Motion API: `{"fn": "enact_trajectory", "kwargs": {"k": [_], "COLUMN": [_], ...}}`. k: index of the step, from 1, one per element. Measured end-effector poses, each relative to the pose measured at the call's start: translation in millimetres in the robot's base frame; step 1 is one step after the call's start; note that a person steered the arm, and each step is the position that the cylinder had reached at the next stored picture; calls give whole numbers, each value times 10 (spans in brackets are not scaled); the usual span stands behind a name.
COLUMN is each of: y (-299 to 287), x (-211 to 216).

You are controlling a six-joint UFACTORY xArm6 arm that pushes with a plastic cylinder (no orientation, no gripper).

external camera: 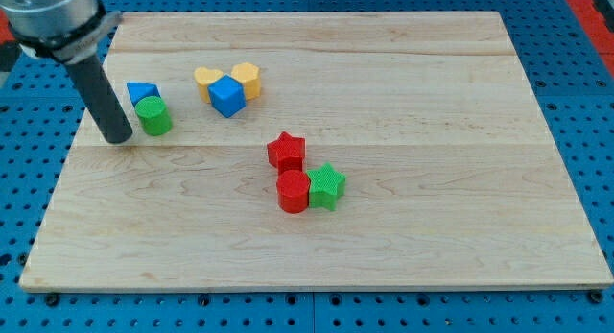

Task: Separate the green circle from the blue triangle

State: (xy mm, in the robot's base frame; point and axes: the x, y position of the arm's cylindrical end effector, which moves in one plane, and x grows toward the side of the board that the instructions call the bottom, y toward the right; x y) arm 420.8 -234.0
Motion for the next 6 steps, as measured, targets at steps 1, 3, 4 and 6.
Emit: {"fn": "enact_trajectory", "kwargs": {"k": [1, 3, 4, 6], "y": [470, 951, 887, 573], "x": [-150, 114, -194, -631]}}
